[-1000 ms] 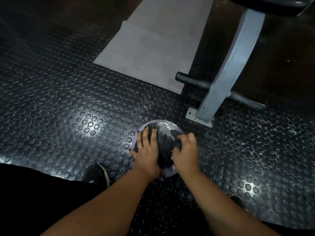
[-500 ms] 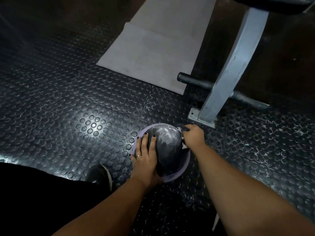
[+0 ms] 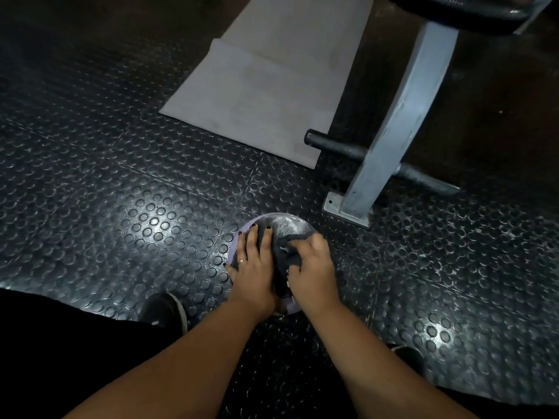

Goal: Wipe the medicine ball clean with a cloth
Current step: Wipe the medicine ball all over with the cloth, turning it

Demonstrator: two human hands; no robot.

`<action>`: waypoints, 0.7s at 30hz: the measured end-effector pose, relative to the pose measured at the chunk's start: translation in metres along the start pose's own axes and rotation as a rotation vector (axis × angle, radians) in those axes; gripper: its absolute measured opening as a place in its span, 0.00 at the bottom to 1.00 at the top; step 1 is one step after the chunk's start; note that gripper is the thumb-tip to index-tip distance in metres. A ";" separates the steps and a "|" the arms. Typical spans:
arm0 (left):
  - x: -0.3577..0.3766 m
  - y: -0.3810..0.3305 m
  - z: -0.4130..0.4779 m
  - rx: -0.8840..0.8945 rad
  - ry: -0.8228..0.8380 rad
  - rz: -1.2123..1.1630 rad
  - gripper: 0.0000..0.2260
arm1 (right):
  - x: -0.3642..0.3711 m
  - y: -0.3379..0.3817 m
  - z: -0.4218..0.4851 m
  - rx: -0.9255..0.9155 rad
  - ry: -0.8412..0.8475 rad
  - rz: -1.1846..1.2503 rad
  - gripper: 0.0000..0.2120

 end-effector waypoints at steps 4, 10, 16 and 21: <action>-0.001 -0.001 -0.003 0.014 0.021 0.020 0.67 | 0.001 -0.014 0.041 0.125 -0.014 -0.097 0.19; 0.000 -0.002 -0.003 -0.007 0.016 0.065 0.67 | -0.008 -0.046 0.106 0.268 0.205 -0.089 0.16; -0.010 -0.007 0.008 -0.013 0.059 0.073 0.69 | -0.010 -0.040 0.091 0.249 0.145 -0.091 0.15; -0.012 -0.004 0.007 -0.006 0.070 0.055 0.66 | -0.003 -0.010 0.016 0.090 0.030 -0.072 0.15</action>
Point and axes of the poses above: each hand's wrist, its own z-axis towards the middle knuckle, its own x-axis out of the palm, y = z × x, the point moved 1 cm from there along z, towards the middle knuckle, and after that the axes turned 7 degrees about y, right-handed, at the moved point
